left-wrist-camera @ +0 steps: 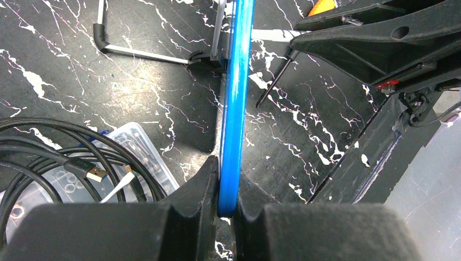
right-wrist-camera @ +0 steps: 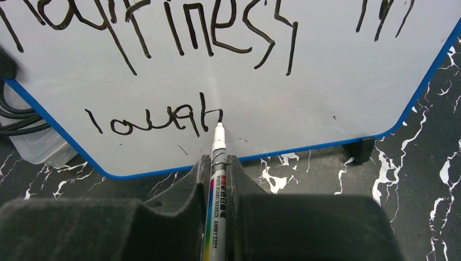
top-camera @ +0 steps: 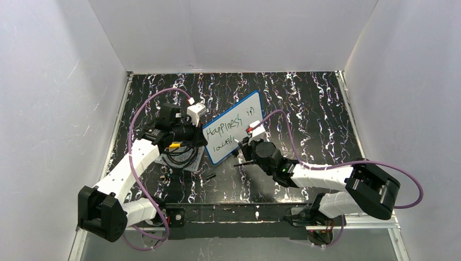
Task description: Write a sentence on the whiteboard
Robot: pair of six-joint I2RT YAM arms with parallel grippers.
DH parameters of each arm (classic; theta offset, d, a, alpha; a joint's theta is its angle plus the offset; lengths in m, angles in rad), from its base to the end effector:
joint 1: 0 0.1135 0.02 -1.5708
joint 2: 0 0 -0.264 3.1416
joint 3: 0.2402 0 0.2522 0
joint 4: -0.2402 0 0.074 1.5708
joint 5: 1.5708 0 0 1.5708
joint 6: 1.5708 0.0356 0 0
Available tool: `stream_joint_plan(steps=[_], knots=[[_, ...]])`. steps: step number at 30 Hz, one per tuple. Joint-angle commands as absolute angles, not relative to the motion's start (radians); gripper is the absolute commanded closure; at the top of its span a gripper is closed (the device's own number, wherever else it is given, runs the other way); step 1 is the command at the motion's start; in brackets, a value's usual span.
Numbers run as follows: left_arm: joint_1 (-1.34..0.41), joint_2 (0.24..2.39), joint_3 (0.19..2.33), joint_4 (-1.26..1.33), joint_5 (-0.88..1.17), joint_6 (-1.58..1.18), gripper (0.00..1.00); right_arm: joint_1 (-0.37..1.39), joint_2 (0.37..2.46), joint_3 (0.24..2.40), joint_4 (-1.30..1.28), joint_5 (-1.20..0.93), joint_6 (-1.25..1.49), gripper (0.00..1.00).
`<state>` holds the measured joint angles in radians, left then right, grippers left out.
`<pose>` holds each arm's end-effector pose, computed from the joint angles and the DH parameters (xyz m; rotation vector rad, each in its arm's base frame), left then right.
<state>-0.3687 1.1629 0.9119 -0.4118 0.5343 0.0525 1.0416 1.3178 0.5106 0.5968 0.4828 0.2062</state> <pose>0.2266 -0.1070 0.2887 0.7517 2.1024 -0.7682 0.1505 0.2246 0.2116 -0.3906 1.7380 0.4766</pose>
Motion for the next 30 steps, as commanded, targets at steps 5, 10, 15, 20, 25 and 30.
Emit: stream_joint_plan(steps=[5, 10, 15, 20, 25, 30], knots=[[-0.371, 1.126, 0.933, -0.416, 0.562, 0.044, 1.0, 1.039, 1.322, 0.52, 0.598, 0.48, 0.233, 0.99], [-0.371, 1.125, 0.931, -0.417, 0.561, 0.044, 1.0, 1.039, 1.28, 0.517, 0.598, 0.487, 0.233, 0.99], [-0.372, 1.127, 0.931, -0.414, 0.567, 0.042, 1.0, 1.031, 1.216, 0.491, 0.614, 0.479, 0.223, 0.99], [-0.372, 1.125, 0.93, -0.414, 0.569, 0.04, 1.0, 1.005, 1.202, 0.488, 0.617, 0.471, 0.214, 0.99], [-0.372, 1.126, 0.93, -0.411, 0.569, 0.04, 1.0, 0.996, 1.227, 0.505, 0.632, 0.45, 0.205, 0.99], [-0.371, 1.128, 0.93, -0.411, 0.571, 0.04, 1.0, 0.995, 1.26, 0.517, 0.649, 0.441, 0.201, 0.99]])
